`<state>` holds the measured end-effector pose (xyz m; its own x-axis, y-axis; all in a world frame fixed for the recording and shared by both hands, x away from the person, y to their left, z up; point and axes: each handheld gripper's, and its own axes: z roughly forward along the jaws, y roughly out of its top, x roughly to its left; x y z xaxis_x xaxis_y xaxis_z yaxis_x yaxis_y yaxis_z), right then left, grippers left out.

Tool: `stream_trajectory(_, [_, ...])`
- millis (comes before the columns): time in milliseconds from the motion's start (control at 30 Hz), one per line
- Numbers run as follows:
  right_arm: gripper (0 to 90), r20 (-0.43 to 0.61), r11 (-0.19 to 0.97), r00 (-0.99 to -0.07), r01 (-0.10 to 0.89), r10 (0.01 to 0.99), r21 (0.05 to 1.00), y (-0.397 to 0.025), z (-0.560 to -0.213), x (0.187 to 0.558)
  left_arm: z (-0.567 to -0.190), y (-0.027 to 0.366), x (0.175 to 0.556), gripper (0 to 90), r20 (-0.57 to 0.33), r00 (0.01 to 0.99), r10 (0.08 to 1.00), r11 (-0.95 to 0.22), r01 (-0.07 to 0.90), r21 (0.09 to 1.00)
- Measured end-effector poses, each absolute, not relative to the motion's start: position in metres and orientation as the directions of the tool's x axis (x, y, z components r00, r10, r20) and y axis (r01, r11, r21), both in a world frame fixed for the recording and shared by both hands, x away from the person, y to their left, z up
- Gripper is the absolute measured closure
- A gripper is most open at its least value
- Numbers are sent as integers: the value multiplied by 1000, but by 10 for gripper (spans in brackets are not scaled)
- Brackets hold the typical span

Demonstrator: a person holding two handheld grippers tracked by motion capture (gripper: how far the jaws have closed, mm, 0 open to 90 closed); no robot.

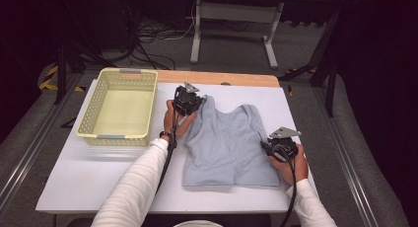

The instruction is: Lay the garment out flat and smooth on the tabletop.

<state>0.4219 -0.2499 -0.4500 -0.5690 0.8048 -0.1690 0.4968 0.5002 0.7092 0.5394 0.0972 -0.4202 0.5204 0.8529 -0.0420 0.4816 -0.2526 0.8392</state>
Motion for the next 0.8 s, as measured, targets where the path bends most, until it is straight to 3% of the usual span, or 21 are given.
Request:
stream_trajectory(167, [736,-162,495,-569,499,806,711,-250,-450,422,-413,112,545,792,-43,440,897,-200,491,848])
stream_trajectory(367, [736,-173,503,-569,497,804,707,-249,-450,422,-419,98,541,779,27,497,868,-302,483,822])
stream_trajectory(600, [735,-174,503,-568,496,804,708,-250,-450,422,-427,85,538,730,-9,575,818,-337,491,803])
stream_trajectory(800, [735,-174,503,-568,496,804,708,-249,-450,422,-443,77,542,720,25,573,819,-390,524,758])
